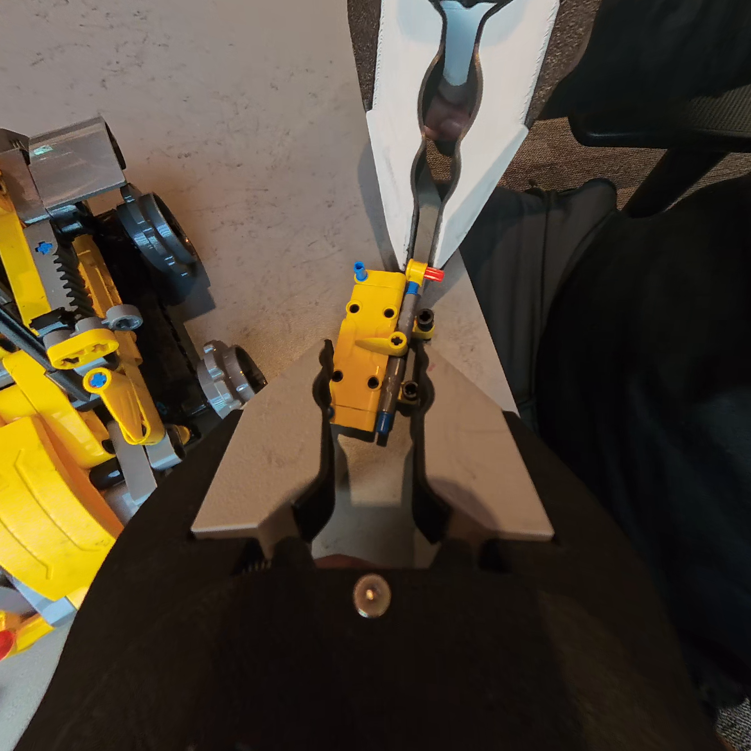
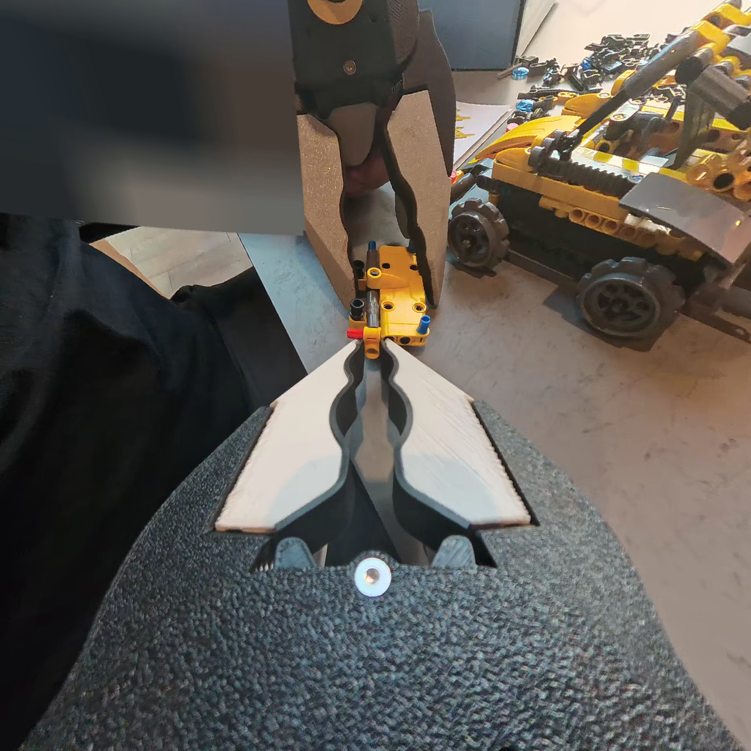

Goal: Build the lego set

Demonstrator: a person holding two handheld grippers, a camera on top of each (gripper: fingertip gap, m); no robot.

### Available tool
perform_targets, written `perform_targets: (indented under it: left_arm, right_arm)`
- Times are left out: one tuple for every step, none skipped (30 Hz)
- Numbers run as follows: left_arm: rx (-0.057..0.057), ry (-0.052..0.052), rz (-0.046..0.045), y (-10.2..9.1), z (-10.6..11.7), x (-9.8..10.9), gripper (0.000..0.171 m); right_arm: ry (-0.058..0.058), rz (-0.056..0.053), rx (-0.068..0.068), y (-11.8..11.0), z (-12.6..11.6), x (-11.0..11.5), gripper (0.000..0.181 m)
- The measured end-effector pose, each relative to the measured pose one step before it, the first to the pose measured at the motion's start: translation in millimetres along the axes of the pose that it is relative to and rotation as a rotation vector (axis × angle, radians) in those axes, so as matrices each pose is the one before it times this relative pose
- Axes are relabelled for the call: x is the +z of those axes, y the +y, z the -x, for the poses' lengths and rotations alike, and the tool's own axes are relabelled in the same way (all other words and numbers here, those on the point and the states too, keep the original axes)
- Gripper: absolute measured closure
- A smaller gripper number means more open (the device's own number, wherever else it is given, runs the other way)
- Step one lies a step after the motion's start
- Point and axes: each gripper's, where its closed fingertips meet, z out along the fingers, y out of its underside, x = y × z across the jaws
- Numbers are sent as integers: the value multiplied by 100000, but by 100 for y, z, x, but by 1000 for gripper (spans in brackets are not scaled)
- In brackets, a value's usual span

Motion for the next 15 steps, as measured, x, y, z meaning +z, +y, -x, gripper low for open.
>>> perform_targets:
  left_arm:
    - [-14, 8, 4, 1, -2, 0, 134]
    - [64, -54, 19, 2, 2, 0, 134]
    - [69, -65, 17, 8, -7, -5, 134]
    - [31, -26, 12, 1, -4, 1, 134]
    - [15, -3, 10, 1, 1, -1, 134]
    - [28, -16, 7, 0, -6, 1, 134]
    - [9, -6, 0, 0, 1, 0, 134]
    - [-12, 13, -6, -1, -3, 0, 134]
    - [14, -2, 3, 0, -9, 2, 134]
    - [39, -19, 11, 2, 5, -1, 134]
    - [66, -46, 16, 1, -9, 2, 134]
    - [71, -56, 17, 2, 3, 0, 134]
    - [4, 8, 11, 1, -11, 1, 134]
    - [-82, 91, -2, 1, 1, -3, 134]
    - [-91, 98, -9, 7, 0, 4, 134]
  right_arm:
    - [207, 36, -158, 7, 8, 12, 174]
    - [353, 12, -346, 0, 7, 9, 174]
    - [422, -63, -420, 4, -4, 7, 174]
    - [356, 86, -267, 7, 3, 6, 174]
    - [340, 149, -177, 18, -8, 12, 174]
    - [459, 144, -387, 17, -11, -1, 174]
    - [685, 256, -763, 36, -11, 1, 174]
    - [846, 301, -891, 46, -25, -10, 174]
    - [945, 272, -968, 52, -36, -8, 174]
    - [902, 132, -1091, 39, -11, -9, 174]
    - [766, -69, -935, 17, -4, 6, 174]
    - [403, 15, -252, -1, -12, 15, 174]
    - [-148, 12, 468, -30, 8, 32, 174]
    - [-244, 175, 489, -8, 21, 44, 174]
    - [22, 140, -119, -13, -8, 34, 174]
